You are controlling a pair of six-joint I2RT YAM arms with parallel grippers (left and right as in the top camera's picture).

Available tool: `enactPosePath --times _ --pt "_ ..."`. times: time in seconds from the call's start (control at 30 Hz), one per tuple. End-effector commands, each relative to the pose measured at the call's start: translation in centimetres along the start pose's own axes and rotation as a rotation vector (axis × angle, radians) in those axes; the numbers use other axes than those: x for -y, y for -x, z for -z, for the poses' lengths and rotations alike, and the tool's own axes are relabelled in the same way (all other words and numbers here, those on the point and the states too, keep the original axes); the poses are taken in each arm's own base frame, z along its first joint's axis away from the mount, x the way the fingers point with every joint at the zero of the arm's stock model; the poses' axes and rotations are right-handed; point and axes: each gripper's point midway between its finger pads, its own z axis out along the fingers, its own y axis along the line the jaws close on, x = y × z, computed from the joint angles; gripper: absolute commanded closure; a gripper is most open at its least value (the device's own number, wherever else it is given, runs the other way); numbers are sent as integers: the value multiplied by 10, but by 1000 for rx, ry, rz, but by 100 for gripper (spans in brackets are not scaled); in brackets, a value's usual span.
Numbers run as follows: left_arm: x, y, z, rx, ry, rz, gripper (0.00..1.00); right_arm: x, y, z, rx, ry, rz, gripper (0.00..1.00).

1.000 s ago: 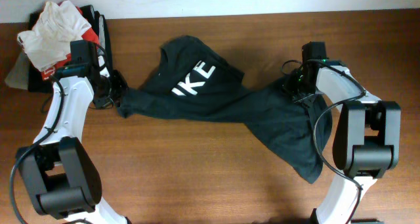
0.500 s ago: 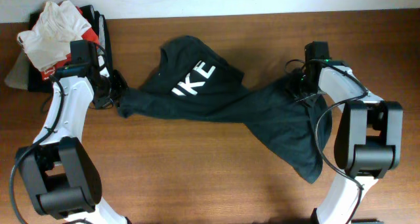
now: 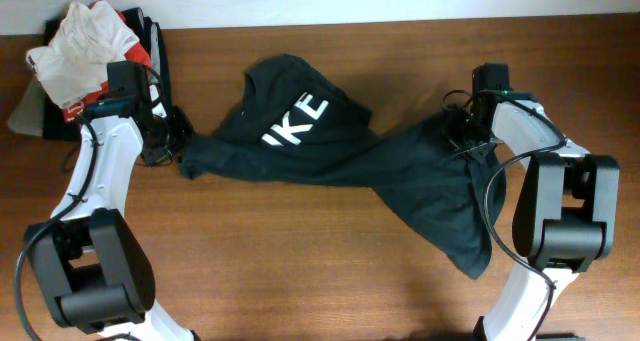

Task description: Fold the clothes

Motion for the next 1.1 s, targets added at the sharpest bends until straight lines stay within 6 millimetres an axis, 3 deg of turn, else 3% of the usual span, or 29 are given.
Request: enactPosePath --times 0.0,0.13,0.33,0.4,0.77,0.83,0.93,1.0,1.07 --pt "0 1 -1 2 6 2 99 9 0 -5 -2 -30 -8 76" --pt "0 1 -1 3 6 2 99 9 0 -5 -2 -30 -11 83" --pt "0 1 -1 3 6 2 99 13 1 -4 5 -48 -33 84" --pt "0 1 -1 3 6 2 99 13 1 -1 9 -49 -33 96" --pt "1 1 3 6 4 1 99 1 8 58 95 14 -21 96" --pt "5 3 20 37 -8 -4 99 1 8 69 107 21 -17 96" --pt "15 9 60 124 -42 -20 99 5 11 94 160 10 -13 96" --pt "22 11 96 200 -72 -33 99 7 12 122 215 18 -11 96" --pt "29 8 144 303 -112 -51 99 5 10 165 291 68 16 96"
